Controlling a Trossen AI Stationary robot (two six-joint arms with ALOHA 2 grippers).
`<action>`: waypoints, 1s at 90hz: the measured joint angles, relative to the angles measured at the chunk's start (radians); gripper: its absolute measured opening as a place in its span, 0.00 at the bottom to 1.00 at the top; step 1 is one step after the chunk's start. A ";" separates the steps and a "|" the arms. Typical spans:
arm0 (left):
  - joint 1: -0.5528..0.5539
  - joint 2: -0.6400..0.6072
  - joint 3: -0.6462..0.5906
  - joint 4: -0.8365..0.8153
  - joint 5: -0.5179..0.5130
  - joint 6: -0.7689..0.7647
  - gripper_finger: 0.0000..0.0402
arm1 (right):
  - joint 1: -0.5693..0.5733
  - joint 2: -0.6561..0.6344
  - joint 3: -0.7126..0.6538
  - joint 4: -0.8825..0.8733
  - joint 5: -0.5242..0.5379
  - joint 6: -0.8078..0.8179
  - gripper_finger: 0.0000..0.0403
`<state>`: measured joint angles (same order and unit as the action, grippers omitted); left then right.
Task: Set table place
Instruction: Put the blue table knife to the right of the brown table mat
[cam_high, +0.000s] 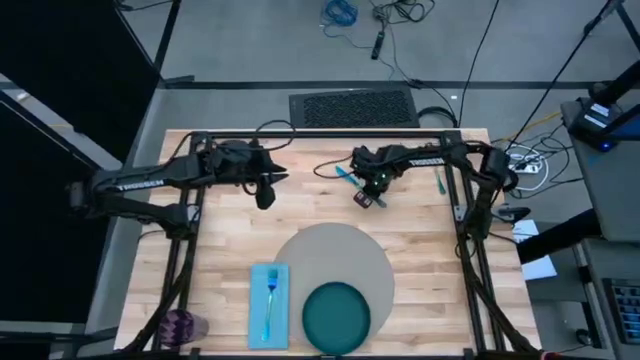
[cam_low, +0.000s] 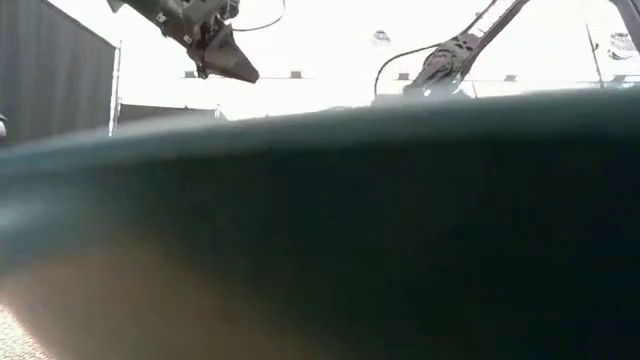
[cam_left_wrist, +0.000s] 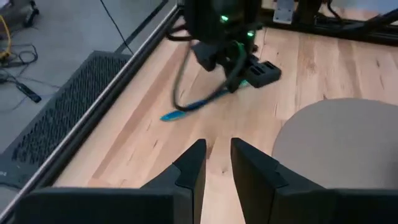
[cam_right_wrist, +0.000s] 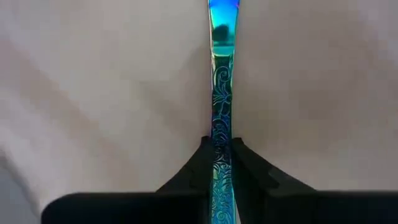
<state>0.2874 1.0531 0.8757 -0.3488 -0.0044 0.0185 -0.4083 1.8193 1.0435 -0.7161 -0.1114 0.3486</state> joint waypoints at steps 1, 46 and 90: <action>0.000 -0.001 0.000 0.000 0.000 0.002 0.15 | 0.003 -0.008 -0.008 0.002 -0.001 0.009 0.05; 0.000 -0.057 0.000 -0.011 0.032 0.016 0.15 | 0.259 -0.342 -0.365 0.134 0.035 0.495 0.00; 0.000 -0.067 0.000 -0.024 0.064 0.021 0.15 | 0.659 -0.351 -0.391 0.141 0.097 0.969 0.00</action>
<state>0.2878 0.9859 0.8761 -0.3729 0.0593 0.0399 0.2508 1.4685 0.6521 -0.5747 -0.0140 1.3174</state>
